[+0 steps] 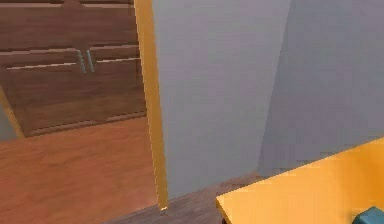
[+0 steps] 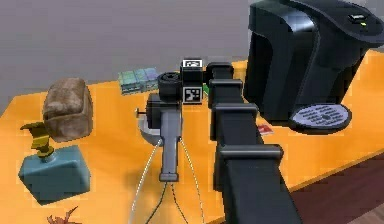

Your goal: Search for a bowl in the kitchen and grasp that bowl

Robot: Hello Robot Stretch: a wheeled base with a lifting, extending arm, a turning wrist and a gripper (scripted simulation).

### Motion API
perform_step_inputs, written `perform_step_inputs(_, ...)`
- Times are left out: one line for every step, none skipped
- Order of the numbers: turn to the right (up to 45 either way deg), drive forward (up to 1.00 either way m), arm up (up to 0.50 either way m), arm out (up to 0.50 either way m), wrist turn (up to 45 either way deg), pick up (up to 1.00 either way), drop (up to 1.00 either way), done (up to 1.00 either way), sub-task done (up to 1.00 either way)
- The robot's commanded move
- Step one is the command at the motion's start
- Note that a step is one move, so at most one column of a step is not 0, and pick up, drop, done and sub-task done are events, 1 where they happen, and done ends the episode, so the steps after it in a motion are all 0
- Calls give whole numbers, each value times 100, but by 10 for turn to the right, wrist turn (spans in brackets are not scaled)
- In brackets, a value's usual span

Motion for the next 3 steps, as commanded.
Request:
perform_step_inputs(0, 0, 0, 0, 450, 0, 0, 0, 0)
perform_step_inputs(0, 0, 0, 0, 450, 0, 0, 0, 0)
perform_step_inputs(0, 0, 0, 0, 450, 0, 0, 0, 0)
